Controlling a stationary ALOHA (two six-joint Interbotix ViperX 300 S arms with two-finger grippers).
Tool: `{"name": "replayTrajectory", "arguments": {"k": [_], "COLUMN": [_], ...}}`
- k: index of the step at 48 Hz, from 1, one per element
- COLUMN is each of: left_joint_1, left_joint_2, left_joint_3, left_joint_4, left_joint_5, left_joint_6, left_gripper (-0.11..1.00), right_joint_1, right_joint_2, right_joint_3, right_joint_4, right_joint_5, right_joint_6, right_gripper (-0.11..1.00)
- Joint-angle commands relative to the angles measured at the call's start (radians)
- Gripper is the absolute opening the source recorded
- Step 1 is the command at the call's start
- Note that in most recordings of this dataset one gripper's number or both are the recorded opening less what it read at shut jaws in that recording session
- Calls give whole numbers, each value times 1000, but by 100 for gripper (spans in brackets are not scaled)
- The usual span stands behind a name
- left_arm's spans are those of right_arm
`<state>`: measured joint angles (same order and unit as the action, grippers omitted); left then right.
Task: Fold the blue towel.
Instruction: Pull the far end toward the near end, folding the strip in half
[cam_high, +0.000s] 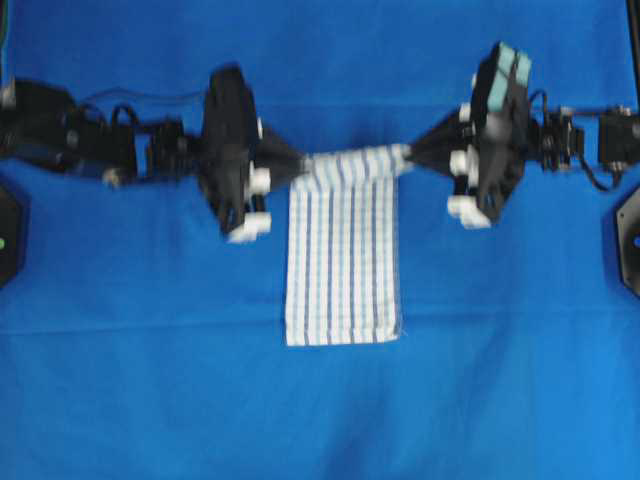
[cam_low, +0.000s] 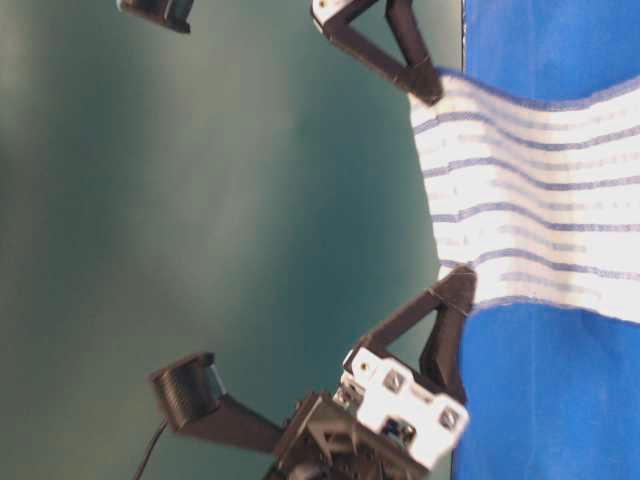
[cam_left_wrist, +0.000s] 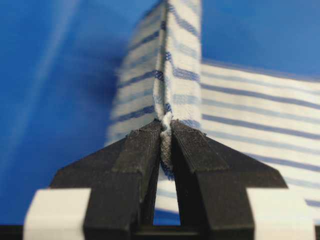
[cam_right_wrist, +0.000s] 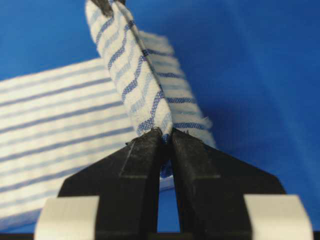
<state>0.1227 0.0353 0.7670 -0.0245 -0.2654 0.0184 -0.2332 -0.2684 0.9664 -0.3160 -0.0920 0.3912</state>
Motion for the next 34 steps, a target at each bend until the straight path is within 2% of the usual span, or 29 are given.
{"name": "replayTrajectory", "arguments": {"k": [1,19,34], "left_joint_1": [-41,-199,-272], "left_joint_2": [-29,-15,5], "left_joint_3": [6,-8,-34], "left_joint_4": [0,-2,-3], "left_joint_5": [8,91,130], "left_joint_6": [-2,-5,-34], "left_gripper": [5,5,5], "right_joint_1": [44,222,293], "right_joint_2": [-20,15,101], "right_joint_3": [0,-9,-26], "right_joint_4": [15,81,138], "right_joint_5": [18,46,43], "right_joint_6": [0,2,5], "right_gripper": [9,9,9]}}
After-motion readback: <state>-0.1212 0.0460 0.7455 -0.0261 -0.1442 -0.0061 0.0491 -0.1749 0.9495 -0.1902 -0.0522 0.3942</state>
